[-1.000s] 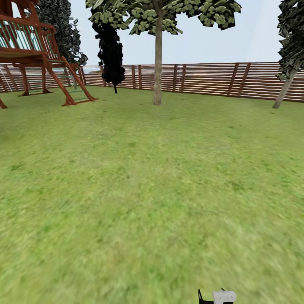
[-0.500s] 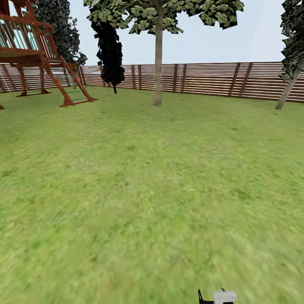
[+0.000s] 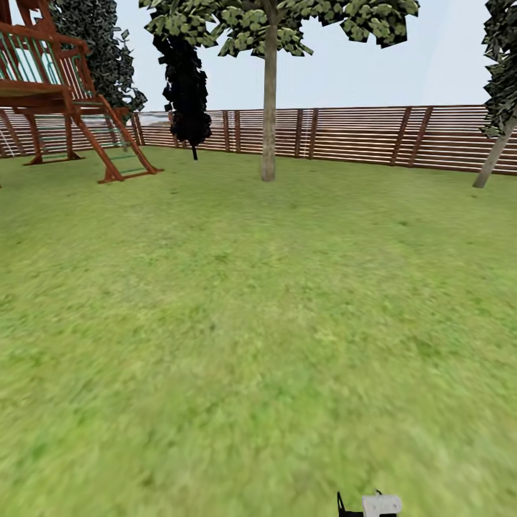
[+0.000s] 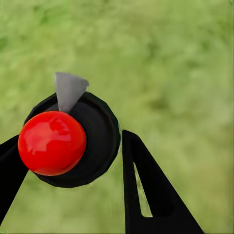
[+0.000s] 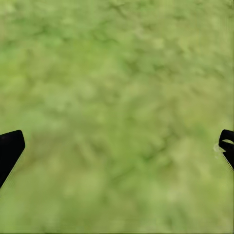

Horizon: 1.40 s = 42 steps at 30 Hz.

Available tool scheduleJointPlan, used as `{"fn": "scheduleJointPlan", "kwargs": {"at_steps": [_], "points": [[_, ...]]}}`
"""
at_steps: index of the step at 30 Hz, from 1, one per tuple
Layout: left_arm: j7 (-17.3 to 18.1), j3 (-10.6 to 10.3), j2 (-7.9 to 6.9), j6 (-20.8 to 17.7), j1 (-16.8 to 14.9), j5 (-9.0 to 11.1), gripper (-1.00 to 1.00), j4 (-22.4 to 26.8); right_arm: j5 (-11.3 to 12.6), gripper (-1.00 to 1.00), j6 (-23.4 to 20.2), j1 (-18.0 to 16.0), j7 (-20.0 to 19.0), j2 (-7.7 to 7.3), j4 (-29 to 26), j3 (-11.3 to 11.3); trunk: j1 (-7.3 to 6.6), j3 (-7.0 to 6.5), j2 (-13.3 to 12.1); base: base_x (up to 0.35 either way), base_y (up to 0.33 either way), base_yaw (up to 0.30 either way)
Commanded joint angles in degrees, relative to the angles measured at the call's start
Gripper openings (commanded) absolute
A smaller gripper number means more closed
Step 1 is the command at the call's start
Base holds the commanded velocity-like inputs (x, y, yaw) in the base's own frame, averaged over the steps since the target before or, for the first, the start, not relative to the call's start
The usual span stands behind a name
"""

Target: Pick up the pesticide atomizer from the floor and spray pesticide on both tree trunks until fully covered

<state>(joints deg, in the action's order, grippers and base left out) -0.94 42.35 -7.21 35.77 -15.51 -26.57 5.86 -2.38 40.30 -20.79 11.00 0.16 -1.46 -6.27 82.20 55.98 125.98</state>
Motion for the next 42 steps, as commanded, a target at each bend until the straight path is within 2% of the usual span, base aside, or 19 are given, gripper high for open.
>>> {"fn": "scheduleJointPlan", "kwargs": {"at_steps": [1,42], "points": [[-0.11,0.45,0.00,0.23,-0.04,-0.58,-1.00,-0.06,-0.26,1.00,0.04,-0.04,0.60,-0.01,0.05,-0.41,0.03,0.05,0.02,0.339,0.000,0.000],[-0.11,0.45,-0.03,0.26,-0.04,-0.58,-1.00,-0.06,-0.23,1.00,0.04,-0.04,0.60,0.00,0.05,-0.41,0.03,0.05,0.02,0.339,0.000,0.000]]}}
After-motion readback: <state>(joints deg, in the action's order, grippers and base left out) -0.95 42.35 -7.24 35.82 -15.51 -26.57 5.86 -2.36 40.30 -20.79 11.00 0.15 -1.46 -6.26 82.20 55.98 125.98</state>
